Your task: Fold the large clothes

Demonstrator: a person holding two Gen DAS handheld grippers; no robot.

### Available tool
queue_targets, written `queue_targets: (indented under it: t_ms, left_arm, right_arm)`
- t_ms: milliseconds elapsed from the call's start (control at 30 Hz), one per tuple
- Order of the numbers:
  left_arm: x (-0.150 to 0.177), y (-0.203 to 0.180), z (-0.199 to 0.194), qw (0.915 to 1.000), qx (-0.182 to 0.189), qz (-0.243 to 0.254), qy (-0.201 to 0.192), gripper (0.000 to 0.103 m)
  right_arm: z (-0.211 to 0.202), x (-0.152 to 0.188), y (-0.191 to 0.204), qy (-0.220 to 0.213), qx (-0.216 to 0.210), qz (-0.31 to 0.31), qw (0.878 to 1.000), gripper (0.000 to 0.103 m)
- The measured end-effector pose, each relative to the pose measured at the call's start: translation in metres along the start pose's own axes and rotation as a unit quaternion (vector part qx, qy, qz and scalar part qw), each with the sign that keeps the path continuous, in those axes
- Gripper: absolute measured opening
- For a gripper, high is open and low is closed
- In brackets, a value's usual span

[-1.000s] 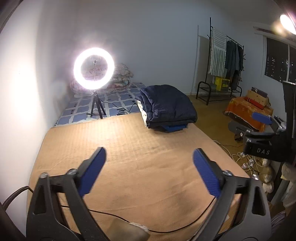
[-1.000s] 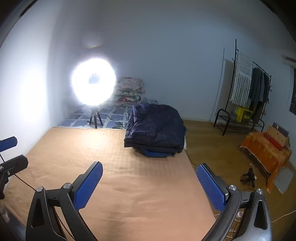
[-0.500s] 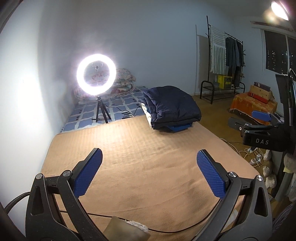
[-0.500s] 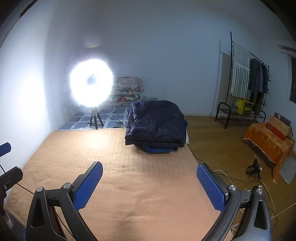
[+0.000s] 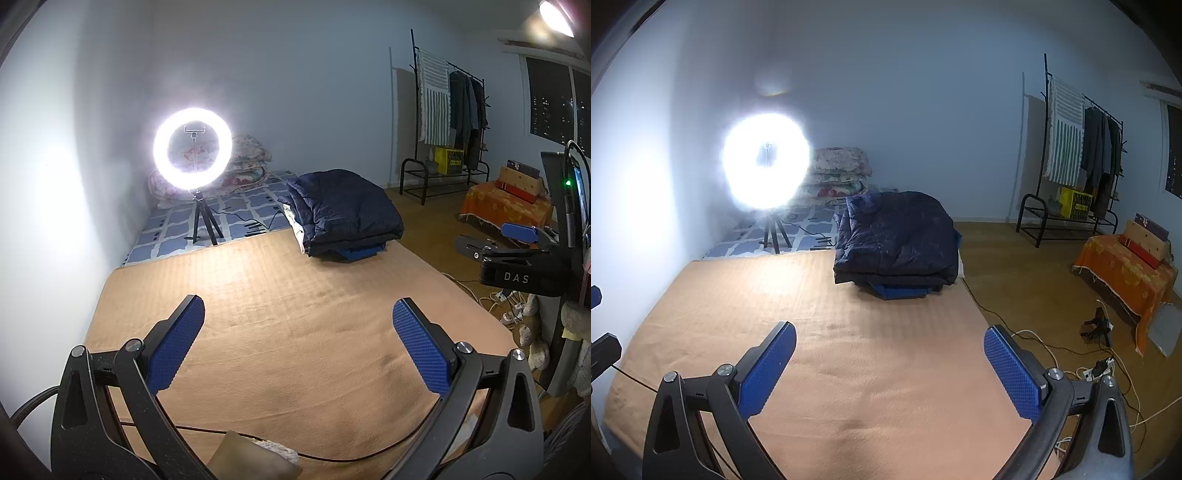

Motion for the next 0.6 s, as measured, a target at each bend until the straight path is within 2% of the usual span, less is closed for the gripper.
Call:
queue_targets:
  t_ms: [600]
  left_arm:
    - [-0.0007, 0.0008, -0.0039, 1.0, 0.002, 0.003, -0.002, 0.103]
  right_arm:
    - [-0.0011, -0.0018, -0.007, 0.005, -0.004, 0.012, 1.0, 0.103]
Point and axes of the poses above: each gripper's, at about its wrist camera, not at the fingertips, and z roughly the way its jaws point, y to its left, x to its underside, the point moved 10 cm from there along z, roughly the way its jaws point, and after that the axes turned 10 degrees about x, right-handed, at the moved point
